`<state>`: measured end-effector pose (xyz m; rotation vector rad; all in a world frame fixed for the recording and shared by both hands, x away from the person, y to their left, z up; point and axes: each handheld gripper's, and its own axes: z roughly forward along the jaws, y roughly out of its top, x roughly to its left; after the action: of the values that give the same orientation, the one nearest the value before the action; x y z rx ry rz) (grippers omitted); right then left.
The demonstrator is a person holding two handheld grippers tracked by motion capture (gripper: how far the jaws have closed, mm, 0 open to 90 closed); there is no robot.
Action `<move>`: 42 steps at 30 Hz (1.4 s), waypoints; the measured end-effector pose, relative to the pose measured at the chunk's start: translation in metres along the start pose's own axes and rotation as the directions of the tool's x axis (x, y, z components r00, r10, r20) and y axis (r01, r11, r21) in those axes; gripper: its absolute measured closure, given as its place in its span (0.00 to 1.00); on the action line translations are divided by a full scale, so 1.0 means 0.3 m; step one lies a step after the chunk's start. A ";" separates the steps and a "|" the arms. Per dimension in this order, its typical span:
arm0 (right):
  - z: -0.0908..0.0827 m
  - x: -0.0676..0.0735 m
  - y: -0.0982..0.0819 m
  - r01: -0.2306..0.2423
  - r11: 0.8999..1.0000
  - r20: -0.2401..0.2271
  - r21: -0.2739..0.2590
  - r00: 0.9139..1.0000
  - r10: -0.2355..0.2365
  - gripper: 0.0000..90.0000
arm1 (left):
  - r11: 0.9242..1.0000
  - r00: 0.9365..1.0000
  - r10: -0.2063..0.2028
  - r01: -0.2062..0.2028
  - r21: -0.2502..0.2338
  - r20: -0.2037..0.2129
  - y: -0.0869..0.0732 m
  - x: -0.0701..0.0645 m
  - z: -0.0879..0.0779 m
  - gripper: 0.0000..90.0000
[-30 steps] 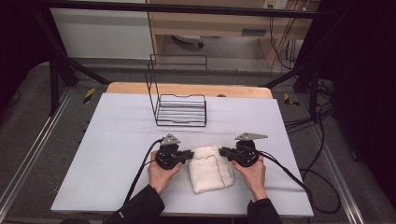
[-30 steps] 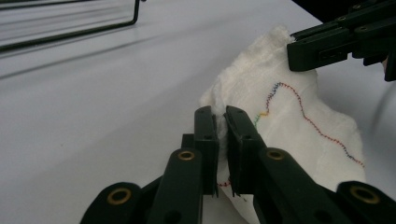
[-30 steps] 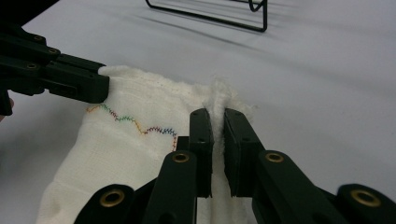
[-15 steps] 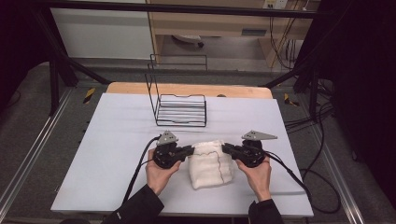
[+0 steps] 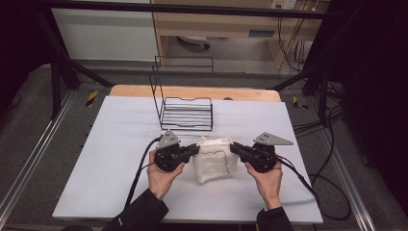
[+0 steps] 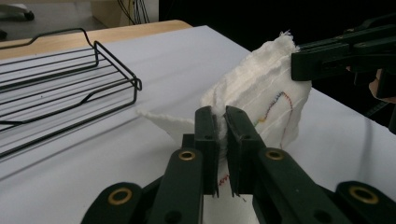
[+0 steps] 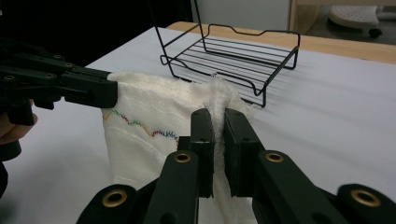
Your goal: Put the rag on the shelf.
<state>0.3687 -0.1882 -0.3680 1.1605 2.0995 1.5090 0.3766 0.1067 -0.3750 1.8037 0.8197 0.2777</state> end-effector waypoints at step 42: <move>0.026 0.158 0.179 0.088 0.962 0.043 -0.258 0.996 -0.080 0.92 | 0.983 0.994 0.060 -0.074 -0.169 -0.086 0.188 0.071 -0.174 0.93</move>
<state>0.3673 -0.1411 -0.3137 0.9808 1.8368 1.6547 0.3860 0.1492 -0.3080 1.6680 0.7681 0.4548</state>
